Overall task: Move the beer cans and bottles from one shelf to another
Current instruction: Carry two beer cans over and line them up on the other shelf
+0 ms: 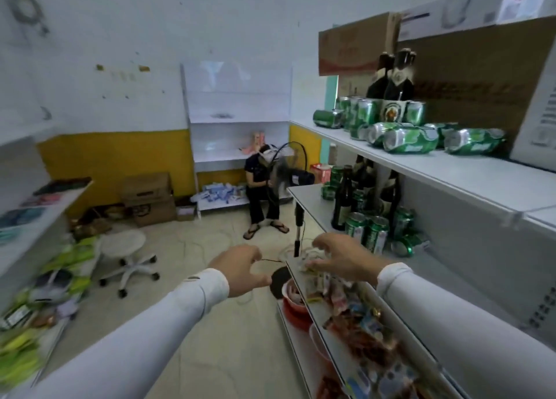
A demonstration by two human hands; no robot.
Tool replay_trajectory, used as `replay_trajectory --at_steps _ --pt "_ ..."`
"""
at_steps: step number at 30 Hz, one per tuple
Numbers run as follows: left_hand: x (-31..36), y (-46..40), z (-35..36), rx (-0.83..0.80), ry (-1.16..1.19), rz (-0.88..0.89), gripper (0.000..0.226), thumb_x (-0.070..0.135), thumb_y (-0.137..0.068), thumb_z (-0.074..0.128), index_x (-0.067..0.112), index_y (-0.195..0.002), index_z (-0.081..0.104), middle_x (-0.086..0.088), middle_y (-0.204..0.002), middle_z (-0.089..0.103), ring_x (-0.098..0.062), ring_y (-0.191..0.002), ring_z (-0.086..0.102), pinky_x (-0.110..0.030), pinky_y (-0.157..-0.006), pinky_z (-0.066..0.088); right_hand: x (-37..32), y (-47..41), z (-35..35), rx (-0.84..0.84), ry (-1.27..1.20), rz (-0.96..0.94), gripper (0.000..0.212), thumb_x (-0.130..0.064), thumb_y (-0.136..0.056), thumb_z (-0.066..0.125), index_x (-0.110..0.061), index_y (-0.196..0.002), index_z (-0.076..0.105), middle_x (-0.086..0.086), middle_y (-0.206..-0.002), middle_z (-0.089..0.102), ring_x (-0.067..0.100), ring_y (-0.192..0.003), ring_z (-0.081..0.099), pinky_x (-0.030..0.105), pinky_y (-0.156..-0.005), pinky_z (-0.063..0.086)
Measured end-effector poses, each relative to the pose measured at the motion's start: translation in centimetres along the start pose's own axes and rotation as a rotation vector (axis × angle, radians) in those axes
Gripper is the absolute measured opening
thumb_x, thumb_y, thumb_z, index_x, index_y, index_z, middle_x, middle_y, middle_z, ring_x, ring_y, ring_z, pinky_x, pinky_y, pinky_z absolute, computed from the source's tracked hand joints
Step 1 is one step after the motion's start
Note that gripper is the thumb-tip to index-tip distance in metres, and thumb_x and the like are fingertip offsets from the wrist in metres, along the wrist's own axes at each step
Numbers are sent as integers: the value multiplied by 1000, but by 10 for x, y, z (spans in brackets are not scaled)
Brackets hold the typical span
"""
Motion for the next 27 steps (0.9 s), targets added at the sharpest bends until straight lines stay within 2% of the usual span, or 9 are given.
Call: replay_trajectory --at_steps 6,11,15,19,23,27 --pt "-46 -139 -21 6 -41 -24 63 55 -80 65 21 -131 50 1 -128 56 -17 -113 54 -31 -96 46 22 -150 4 30 -80 -21 64 -57 -84 66 -22 -136 52 -2 -133 59 17 -118 57 35 -98 49" --pt "-63 -244 -42 9 -70 23 63 55 -80 64 23 -132 49 2 -128 57 -17 -112 55 -33 -95 48 39 -254 -23 69 -87 -17 54 -54 -84 68 -21 -126 58 1 -127 61 18 -110 59 35 -93 51" --pt "-79 -316 -45 12 -64 73 62 56 -80 65 24 -130 50 4 -126 57 -15 -109 56 -29 -91 48 58 -307 -22 66 -52 25 56 -54 -84 67 -21 -128 57 0 -124 62 17 -106 58 31 -87 49" --pt "-65 -384 -23 -65 -36 237 61 57 -78 65 23 -128 51 2 -123 59 -17 -106 58 -34 -90 51 93 -332 -27 103 -66 145 61 -54 -85 67 -19 -134 54 1 -131 59 18 -117 57 33 -97 48" --pt "-21 -430 8 -186 -30 470 60 54 -81 64 20 -129 52 0 -127 57 -20 -111 56 -31 -92 48 136 -321 -35 148 -63 338 57 -50 -85 69 -16 -130 56 3 -128 60 18 -112 57 24 -83 43" --pt "34 -448 37 -288 3 690 63 50 -84 63 19 -136 46 -3 -134 54 -22 -118 55 -34 -98 47 173 -273 -47 251 -93 566 53 -50 -85 68 -19 -127 58 1 -128 61 19 -112 59 35 -92 50"
Point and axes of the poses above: each hand's wrist, its own y-axis away from the middle knuckle, its own z-axis out of the palm, x = y × z, the point moved 6 cm from there along -y, towards the middle knuckle
